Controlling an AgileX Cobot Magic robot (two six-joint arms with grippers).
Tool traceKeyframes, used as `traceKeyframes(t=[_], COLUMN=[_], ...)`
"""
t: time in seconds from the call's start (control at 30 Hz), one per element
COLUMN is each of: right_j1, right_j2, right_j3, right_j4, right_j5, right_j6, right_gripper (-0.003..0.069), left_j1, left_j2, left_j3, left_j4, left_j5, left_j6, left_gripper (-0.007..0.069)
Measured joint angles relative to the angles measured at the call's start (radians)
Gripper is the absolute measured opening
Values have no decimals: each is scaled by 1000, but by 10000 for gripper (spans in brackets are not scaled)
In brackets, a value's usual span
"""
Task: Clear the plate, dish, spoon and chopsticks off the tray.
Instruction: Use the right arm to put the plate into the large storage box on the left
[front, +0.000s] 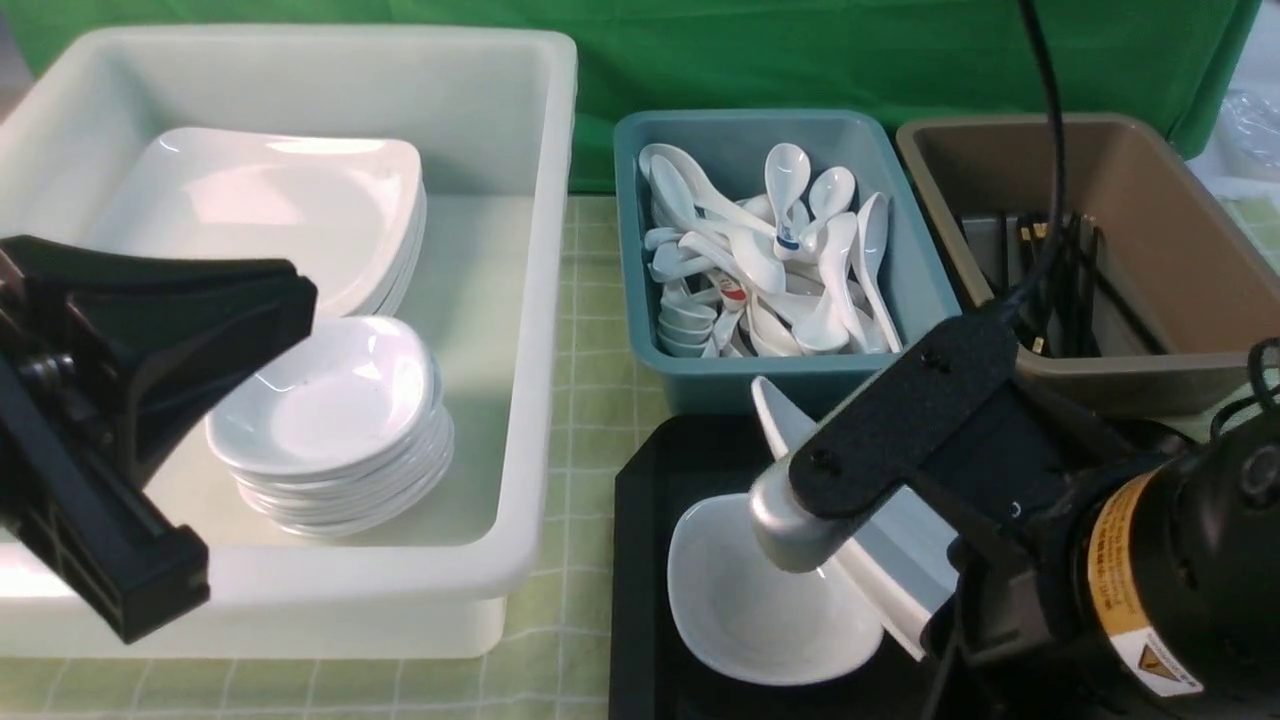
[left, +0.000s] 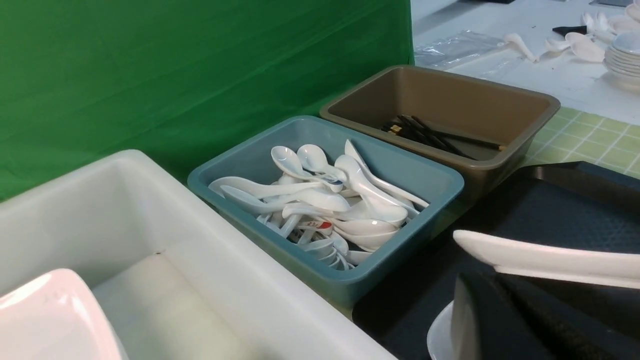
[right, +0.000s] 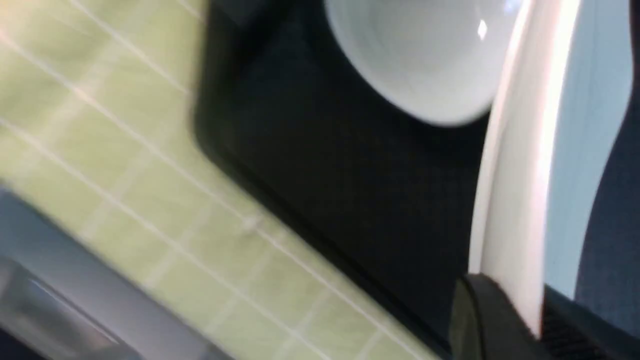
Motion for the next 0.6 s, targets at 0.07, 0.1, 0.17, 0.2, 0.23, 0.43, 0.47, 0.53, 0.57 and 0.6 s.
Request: traceKeyframes(t=[0.07,0.1,0.17,0.2,0.23,0.43,0.47,0.53,0.57,0.6], right_j1=[31,43,60,62,63,30,14,-9,-27,-53], right_j2=[10,19,45,60,85,238,289,344,385,427], right_j3=[-83,-131,-228,-274,-352,-593,-627,-661,-684,-710], right_j4=[-8,-19,-49,-63,-79,-92,-75,-44,-20,8], right_j5=[1,2,1,1,-10,-256,-337,-413,-461,-511], right_j6=[-11,-25,-76,-130,-209,-677,-775,-877,-936,-994], right_gripper=[57,57,57,57,57,57,57,57,57,57], left_j1=[0,0,0,0,0,1,1,1,1,1], left_j2=[-18,-29,-54,-67,-93,-219,-246,-296,-323,-344], left_j3=[-21,-34,-64,-78,-95,-138,-140,-140,-140,-140], left_j4=[72,119,222,286,364,656,697,736,756,766], left_j5=[18,33,68,94,131,346,388,445,477,507], left_j6=[-62,-109,-212,-261,-346,-631,-672,-709,-728,-739], left_gripper=[11,11,11,11,11,11,11,11,11,11])
